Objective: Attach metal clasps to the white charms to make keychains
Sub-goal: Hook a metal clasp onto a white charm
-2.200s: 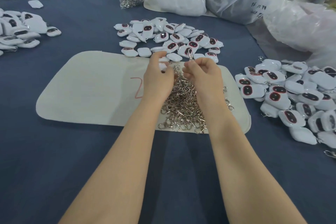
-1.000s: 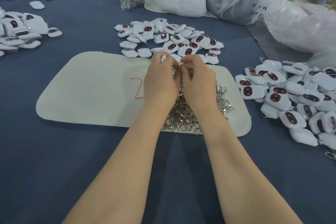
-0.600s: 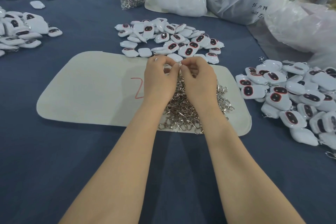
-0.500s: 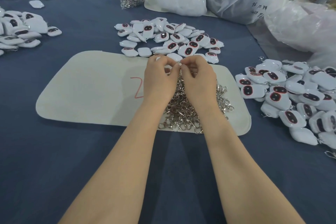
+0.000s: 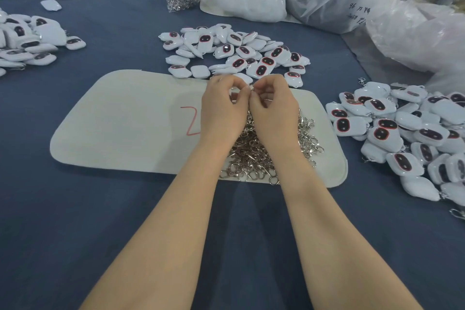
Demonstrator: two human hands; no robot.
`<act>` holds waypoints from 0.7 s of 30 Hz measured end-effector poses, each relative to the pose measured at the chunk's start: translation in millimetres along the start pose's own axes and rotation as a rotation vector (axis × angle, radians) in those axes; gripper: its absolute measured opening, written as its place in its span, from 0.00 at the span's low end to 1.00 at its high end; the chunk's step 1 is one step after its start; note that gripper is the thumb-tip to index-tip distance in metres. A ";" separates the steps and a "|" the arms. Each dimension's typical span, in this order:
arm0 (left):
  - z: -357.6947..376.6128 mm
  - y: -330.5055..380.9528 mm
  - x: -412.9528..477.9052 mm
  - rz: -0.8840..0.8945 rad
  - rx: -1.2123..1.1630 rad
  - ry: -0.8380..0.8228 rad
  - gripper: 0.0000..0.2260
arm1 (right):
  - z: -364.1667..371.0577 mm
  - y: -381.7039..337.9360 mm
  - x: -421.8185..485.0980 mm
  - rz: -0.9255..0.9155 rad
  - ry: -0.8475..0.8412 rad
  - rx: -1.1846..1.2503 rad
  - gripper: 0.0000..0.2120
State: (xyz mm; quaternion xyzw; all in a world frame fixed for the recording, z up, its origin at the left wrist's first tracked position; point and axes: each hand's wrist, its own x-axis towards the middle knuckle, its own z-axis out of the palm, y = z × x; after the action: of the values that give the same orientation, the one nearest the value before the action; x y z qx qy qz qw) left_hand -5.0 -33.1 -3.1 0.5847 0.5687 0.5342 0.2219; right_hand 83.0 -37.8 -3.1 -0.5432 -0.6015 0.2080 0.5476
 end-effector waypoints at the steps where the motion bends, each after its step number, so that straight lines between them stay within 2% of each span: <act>1: -0.1 -0.7 0.5 -0.008 -0.007 0.004 0.04 | 0.3 -0.1 -0.1 0.003 -0.002 0.005 0.07; 21: 0.3 2.6 0.2 -0.005 0.057 -0.025 0.05 | 0.4 0.5 -0.4 -0.009 0.051 0.018 0.09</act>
State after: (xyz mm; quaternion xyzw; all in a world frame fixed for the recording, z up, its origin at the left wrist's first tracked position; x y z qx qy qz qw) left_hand -3.7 -33.5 -0.8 0.5959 0.5823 0.5101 0.2137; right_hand 82.8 -37.8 -3.8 -0.5404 -0.5881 0.1971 0.5686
